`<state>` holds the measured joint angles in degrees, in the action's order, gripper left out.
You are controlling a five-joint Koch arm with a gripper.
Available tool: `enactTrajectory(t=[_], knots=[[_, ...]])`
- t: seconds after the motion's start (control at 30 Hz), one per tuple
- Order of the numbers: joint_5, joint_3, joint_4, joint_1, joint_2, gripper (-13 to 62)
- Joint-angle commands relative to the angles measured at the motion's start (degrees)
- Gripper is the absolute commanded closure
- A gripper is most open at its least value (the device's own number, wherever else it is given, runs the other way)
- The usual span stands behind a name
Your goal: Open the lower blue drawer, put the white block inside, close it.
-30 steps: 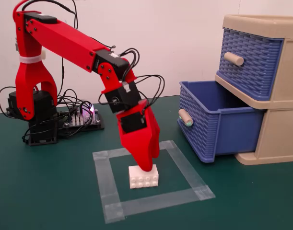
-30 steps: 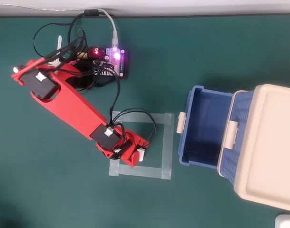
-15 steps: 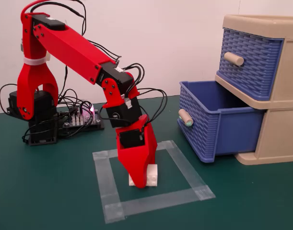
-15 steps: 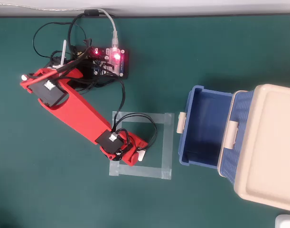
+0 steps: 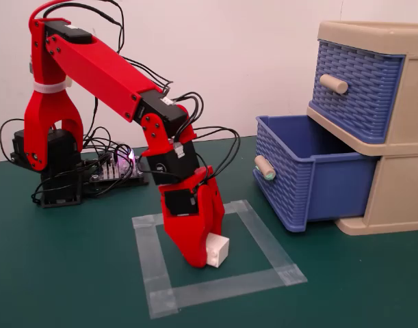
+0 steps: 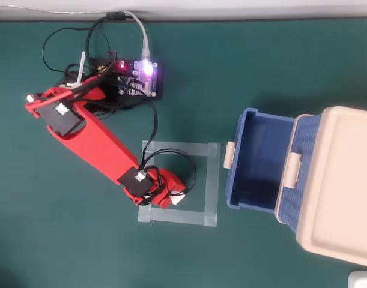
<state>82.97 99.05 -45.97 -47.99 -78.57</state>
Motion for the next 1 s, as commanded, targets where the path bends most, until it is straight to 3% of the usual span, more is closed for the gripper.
enactTrajectory(t=[0.0,0.13,0.27,0.37,0.43,0.5,0.67,0.9,0.97], knots=[[4.04,-1.05,-0.44,-0.18,-0.62,57.7],[9.58,-1.05,-1.32,0.09,-2.02,57.7],[14.50,-1.76,-9.40,1.14,-16.52,57.7],[29.62,-7.91,-15.38,-1.23,-25.22,57.7],[41.57,-15.21,-16.35,-8.96,-25.75,57.7],[51.42,-23.20,-16.35,-16.61,-23.82,57.7],[71.72,-45.26,-16.44,-26.28,-5.98,57.6],[74.44,-56.69,-16.35,-28.92,5.01,56.4],[74.44,-56.78,-16.17,-29.36,5.01,42.6]])
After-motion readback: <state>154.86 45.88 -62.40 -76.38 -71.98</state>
